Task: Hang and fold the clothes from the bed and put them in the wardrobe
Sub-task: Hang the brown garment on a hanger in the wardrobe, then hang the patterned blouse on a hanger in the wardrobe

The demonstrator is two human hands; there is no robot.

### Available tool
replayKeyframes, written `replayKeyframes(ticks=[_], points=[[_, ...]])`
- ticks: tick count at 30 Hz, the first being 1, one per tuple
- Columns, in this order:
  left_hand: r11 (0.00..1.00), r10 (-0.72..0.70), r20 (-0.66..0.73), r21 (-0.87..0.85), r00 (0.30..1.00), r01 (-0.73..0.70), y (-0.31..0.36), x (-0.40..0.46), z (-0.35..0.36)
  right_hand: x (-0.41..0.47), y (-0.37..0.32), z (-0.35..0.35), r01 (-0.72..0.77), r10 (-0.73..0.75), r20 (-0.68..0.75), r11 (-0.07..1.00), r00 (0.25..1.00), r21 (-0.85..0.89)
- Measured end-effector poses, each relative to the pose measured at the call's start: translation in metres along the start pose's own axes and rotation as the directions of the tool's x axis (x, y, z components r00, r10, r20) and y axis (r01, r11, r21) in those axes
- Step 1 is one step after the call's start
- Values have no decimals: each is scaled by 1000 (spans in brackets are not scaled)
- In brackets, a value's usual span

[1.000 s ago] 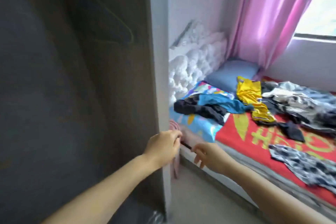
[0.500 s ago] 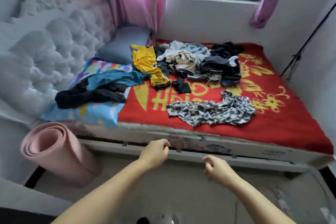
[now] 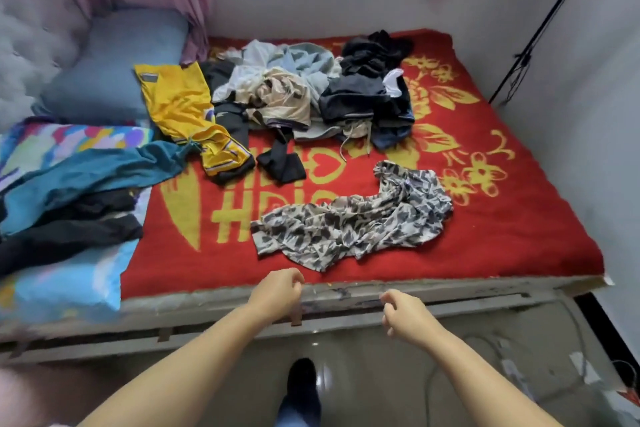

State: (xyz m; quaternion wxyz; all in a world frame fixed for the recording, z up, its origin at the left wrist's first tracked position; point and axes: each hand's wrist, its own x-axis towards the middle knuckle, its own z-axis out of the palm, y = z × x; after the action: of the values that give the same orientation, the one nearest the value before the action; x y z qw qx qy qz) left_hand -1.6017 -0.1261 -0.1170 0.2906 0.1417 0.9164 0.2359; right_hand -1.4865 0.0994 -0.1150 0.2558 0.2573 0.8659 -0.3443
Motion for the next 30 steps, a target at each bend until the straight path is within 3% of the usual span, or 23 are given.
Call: replayKeyframes(ticks=[4, 9, 11, 14, 18, 21, 23, 27, 30], points=[[993, -119, 71, -3, 990, 120, -6, 75, 0, 71, -24, -19, 32, -26, 85, 996, 996, -79], [900, -374, 91, -205, 923, 385, -35, 156, 35, 190, -49, -4, 205, -156, 195, 943, 968, -262], [795, -515, 88, -323, 853, 514, -54, 181, 50, 239, -58, 16, 292, -217, 253, 904, 943, -312], [589, -725, 26, -494, 688, 640, -89, 223, 65, 307, -71, 53, 482, -380, 312, 788, 871, -383], [351, -872, 8, -686, 489, 637, -118, 273, 75, 377, -82, 91, 619, -451, 424, 577, 785, -533], [290, -911, -22, -744, 411, 602, -129, 301, 82, 412, -79, 105, 589, -431, 405, 517, 806, -621], [336, -899, -74, -750, 432, 570, -134, 310, 85, 428, -81, 103, 580, -495, 325, 549, 806, -602], [433, -850, -184, -777, 493, 457, -126, 300, 75, 439, -101, 76, 505, -440, 283, 832, 852, -229], [467, -819, -277, -831, 502, 304, -113, 280, 40, 418, -130, 42, 522, -515, 191, 853, 836, 13]])
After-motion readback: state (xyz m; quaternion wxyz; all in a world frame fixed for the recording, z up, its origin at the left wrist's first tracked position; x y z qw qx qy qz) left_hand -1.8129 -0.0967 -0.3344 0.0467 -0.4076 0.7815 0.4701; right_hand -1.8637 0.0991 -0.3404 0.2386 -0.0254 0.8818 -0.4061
